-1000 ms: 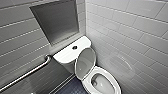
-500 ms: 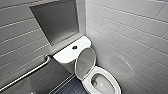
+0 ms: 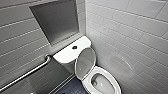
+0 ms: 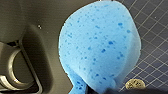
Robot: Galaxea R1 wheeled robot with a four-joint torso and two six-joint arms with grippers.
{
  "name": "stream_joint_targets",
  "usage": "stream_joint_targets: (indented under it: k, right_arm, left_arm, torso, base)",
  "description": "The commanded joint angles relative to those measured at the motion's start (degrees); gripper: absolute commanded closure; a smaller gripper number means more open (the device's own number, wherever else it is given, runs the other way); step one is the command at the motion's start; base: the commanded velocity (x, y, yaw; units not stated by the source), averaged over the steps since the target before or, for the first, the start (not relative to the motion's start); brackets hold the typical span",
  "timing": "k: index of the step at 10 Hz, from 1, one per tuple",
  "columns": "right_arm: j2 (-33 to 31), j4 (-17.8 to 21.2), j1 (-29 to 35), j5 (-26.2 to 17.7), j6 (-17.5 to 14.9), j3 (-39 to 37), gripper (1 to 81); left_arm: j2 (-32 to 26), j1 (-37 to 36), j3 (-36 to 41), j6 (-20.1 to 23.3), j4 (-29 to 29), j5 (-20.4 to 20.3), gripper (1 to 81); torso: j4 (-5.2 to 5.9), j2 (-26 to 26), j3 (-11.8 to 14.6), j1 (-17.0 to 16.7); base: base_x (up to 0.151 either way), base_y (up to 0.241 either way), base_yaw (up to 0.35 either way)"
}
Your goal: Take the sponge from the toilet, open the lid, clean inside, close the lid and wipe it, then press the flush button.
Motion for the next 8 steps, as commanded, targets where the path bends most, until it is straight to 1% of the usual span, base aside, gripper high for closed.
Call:
stream_joint_targets:
  k: [1,3,5,6,7,8]
  right_arm:
    - [1.18,-1.16,1.16,-11.91,-0.39,-3.46,81.1]
    - [3.39,-1.51,0.98,-12.10,-0.65,-8.31,81.1]
    - [3.74,-1.25,0.37,-11.30,-0.65,-8.23,81.1]
    - [3.57,-0.63,0.01,-10.25,-0.39,-7.70,81.1]
    - [3.22,-0.63,-0.69,-8.33,-0.04,-7.00,81.1]
    - [2.78,-0.63,-1.22,-7.44,-0.04,-6.04,81.1]
  left_arm:
    - [-2.71,-7.72,1.06,-0.46,-8.81,2.50,1.0]
    - [-3.33,-10.37,1.15,-0.54,-13.85,0.48,1.0]
    - [-3.51,-12.83,0.62,-0.63,-18.78,-0.50,1.0]
    - [-3.95,-13.88,0.62,-0.72,-21.59,-2.60,1.0]
    - [-4.38,-14.84,0.62,-0.72,-24.12,-4.43,1.0]
    - [-4.91,-15.82,0.61,-0.72,-26.23,-6.02,1.0]
  torso:
    - [0.00,0.00,0.00,0.00]
    - [0.00,0.02,0.00,0.00]
    - [0.00,0.05,0.00,0.00]
    - [0.00,0.05,0.00,0.00]
    - [0.00,0.07,-0.02,0.00]
    - [0.00,0.07,-0.02,0.00]
  base:
    - [0.000,0.000,0.000]
    - [0.000,0.000,0.000]
    - [0.000,0.000,0.000]
    - [0.000,0.000,0.000]
    - [0.000,0.000,0.000]
    - [0.000,0.000,0.000]
